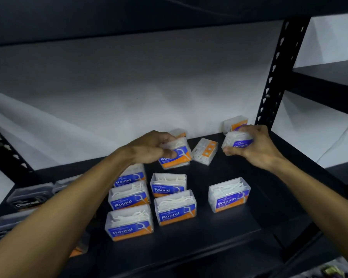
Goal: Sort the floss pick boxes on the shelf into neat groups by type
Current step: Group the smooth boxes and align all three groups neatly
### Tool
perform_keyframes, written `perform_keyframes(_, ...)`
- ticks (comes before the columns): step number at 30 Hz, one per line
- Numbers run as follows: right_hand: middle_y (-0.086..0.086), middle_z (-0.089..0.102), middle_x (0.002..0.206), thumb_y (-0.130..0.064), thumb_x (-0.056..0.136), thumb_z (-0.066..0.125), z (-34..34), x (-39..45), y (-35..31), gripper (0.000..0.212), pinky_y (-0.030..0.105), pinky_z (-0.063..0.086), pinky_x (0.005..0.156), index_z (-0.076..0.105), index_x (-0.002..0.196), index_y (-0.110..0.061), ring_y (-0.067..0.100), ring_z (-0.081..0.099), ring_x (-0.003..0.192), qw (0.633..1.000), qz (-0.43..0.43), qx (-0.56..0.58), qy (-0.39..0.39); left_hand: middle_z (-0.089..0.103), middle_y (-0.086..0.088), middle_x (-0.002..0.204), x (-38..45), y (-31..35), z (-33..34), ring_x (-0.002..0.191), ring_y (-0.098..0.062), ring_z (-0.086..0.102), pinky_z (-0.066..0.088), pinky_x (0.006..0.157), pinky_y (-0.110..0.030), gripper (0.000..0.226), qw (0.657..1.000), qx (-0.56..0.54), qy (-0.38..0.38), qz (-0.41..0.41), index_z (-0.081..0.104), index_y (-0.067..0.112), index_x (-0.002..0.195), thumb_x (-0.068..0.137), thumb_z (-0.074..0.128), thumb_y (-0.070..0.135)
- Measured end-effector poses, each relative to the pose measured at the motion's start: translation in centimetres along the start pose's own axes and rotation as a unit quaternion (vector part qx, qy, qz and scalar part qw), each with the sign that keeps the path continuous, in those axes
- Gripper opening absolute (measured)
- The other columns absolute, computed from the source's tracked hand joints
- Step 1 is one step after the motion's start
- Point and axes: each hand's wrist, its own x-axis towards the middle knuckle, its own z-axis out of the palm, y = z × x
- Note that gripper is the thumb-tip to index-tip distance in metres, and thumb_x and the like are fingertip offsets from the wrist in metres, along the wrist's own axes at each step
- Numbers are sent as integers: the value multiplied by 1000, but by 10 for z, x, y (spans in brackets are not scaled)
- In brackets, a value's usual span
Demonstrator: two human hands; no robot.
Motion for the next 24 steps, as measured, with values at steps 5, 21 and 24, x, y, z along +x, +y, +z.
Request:
perform_keyframes(5, 2, 37, 132, -55, 50, 85, 6, 0, -2, 83, 25, 47, 86, 52, 121, -26, 12, 50, 99, 999, -3, -31, -26, 57, 3, 134, 2, -7, 9, 110, -10, 58, 49, 95, -31, 53, 997, 68, -31, -3, 50, 25, 136, 87, 69, 36)
perform_keyframes(21, 1, 32, 132, -37, 62, 86, -6, -20, 3, 70, 27, 40, 87, 53, 123, -27, 15, 43, 103, 995, -4, -56, -85, 58, 5, 133, 11, -11, 17, 117, -17, 56, 47, 97, -36, 44, 971, 233, -39, -23, 59, 25, 124, 83, 73, 35)
perform_keyframes(24, 1, 31, 131, -37, 62, 86, -10, -22, 7, 69, 30, 42, 94, 54, 123, -30, 17, 42, 107, 995, 0, -57, -86, 59, 7, 131, 12, -12, 17, 113, -16, 58, 49, 96, -36, 44, 970, 239, -41, -26, 60, 27, 123, 82, 74, 36)
